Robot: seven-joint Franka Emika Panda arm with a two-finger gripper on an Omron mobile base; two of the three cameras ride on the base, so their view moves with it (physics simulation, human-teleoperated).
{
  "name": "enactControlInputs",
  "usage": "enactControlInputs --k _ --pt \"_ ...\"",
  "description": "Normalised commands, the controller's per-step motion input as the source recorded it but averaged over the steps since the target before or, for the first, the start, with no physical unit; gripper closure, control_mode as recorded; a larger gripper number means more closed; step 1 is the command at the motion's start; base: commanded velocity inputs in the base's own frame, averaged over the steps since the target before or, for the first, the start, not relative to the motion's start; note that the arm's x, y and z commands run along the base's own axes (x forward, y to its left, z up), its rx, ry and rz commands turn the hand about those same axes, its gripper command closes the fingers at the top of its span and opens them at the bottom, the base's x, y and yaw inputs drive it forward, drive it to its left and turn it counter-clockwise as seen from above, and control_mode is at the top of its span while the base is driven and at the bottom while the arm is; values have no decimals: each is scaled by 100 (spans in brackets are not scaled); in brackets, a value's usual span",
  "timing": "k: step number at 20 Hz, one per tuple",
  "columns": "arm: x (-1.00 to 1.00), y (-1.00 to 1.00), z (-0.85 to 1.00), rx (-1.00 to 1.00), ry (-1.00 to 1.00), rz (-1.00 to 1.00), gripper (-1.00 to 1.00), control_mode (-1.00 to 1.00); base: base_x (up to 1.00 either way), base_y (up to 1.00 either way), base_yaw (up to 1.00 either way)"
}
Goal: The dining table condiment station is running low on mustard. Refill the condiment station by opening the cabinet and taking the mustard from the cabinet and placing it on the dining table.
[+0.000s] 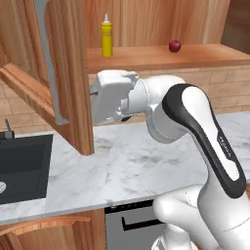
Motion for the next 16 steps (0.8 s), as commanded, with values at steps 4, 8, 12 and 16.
enactControlInputs --k 4,8,12,16 --pt "-50 97 -22 -15 -1 6 -100 -100 0 0 0" --pt "-44 54 -29 -26 -5 2 -100 -100 0 0 0" --pt "-15 -18 -18 -24 -5 0 -100 -100 0 0 0" --pt "-68 -96 4 -32 -39 -15 -100 -100 0 0 0"
